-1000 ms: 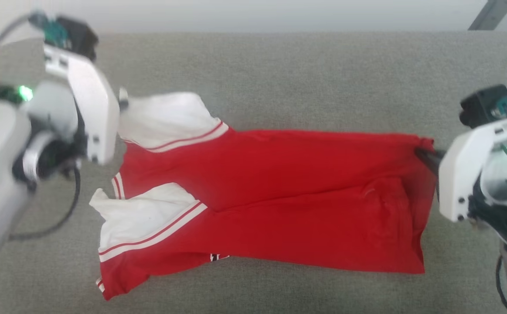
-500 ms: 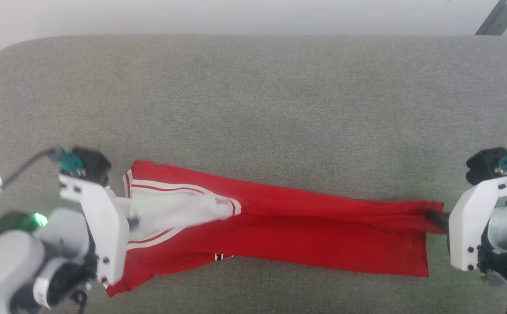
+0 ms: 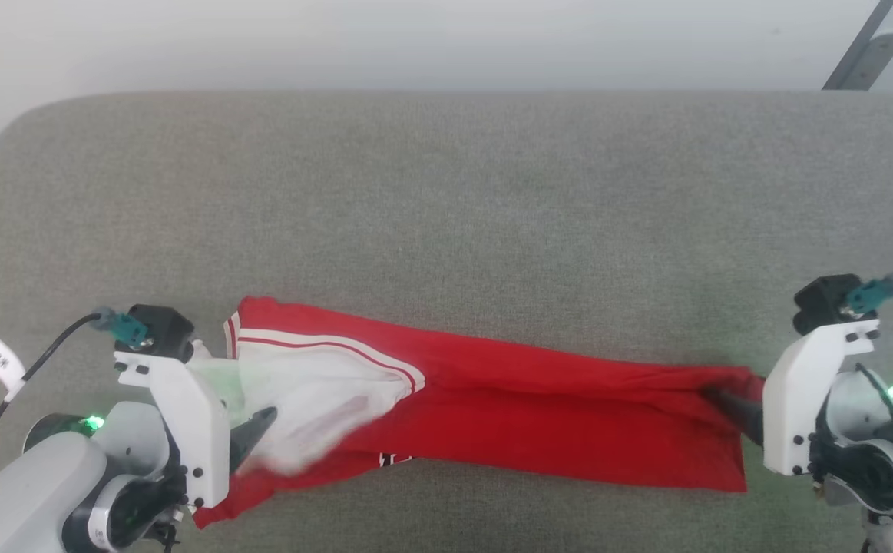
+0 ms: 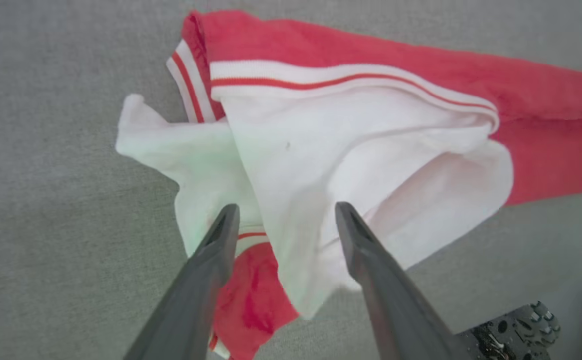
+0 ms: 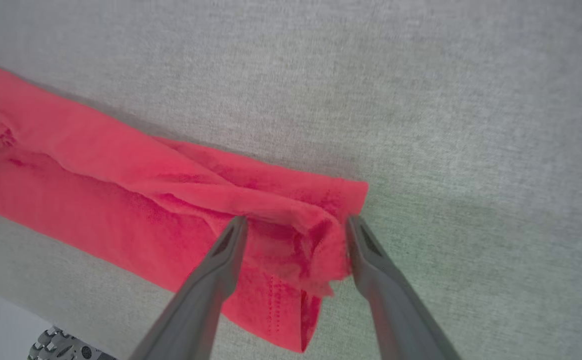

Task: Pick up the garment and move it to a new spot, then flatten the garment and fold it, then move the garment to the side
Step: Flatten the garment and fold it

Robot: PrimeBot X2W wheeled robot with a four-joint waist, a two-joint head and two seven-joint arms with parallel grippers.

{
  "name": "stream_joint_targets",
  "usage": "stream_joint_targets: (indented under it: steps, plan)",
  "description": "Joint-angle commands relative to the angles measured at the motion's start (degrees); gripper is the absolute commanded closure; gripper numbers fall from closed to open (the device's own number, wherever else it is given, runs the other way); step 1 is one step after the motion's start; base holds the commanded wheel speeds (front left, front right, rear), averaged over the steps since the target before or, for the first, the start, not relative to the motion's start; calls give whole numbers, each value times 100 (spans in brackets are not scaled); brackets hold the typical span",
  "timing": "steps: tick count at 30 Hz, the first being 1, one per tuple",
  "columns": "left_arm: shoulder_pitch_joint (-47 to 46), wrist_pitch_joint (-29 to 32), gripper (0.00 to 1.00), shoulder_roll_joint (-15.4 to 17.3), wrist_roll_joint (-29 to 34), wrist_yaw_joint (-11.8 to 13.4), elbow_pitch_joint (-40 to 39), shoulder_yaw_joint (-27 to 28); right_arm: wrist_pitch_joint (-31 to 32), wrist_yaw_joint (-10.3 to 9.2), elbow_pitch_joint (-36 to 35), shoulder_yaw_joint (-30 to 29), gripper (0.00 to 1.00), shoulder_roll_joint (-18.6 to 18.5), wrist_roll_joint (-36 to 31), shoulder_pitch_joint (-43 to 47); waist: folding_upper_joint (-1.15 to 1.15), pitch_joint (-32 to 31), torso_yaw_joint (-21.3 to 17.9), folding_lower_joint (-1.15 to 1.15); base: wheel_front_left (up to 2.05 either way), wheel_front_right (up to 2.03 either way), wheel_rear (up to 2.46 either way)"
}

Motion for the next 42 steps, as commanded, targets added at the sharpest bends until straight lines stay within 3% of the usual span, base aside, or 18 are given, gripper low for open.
stream_joint_targets:
  steps: [1,11,20,27,35,36,37,38,42]
  plan:
    - [131,-196,0,-10,65,-51,28,67,-77,-3,-34,-54,0,-11,27,46,0,-80,-4,0,0,0,0]
    - [823,-2049,0,63,312,-214,-215,594,17,-3,-372,-554,0,66,34,532,0,-220,8,0,0,0,0]
    - [1493,-3748,0,-42,557,-79,-160,1079,-71,-3,-172,-770,0,25,-7,629,0,-110,161,0,0,0,0]
    - [1823,-4377,0,-214,654,-21,-26,1494,-263,-3,481,-448,0,-42,120,390,0,22,359,0,0,0,0]
    - [2140,-4476,0,-725,1288,-152,47,2385,-516,-2,1462,172,0,-131,395,93,0,103,553,0,0,0,0]
    - [2197,-4477,0,-867,1393,-204,31,2544,-553,-1,1613,276,43,-128,463,60,0,105,583,0,0,0,0]
    - [2265,-4477,0,-992,1526,-266,38,2691,-592,-1,1748,352,65,-98,578,24,0,110,608,0,0,0,0]
    - [2317,-4478,0,-1088,1665,-326,51,2848,-620,1,1849,418,100,-74,673,-10,0,109,635,0,0,0,0]
    - [2529,-4480,0,-1531,2014,-633,128,3386,-707,8,2134,545,100,-104,930,-132,0,90,702,0,0,0,0]
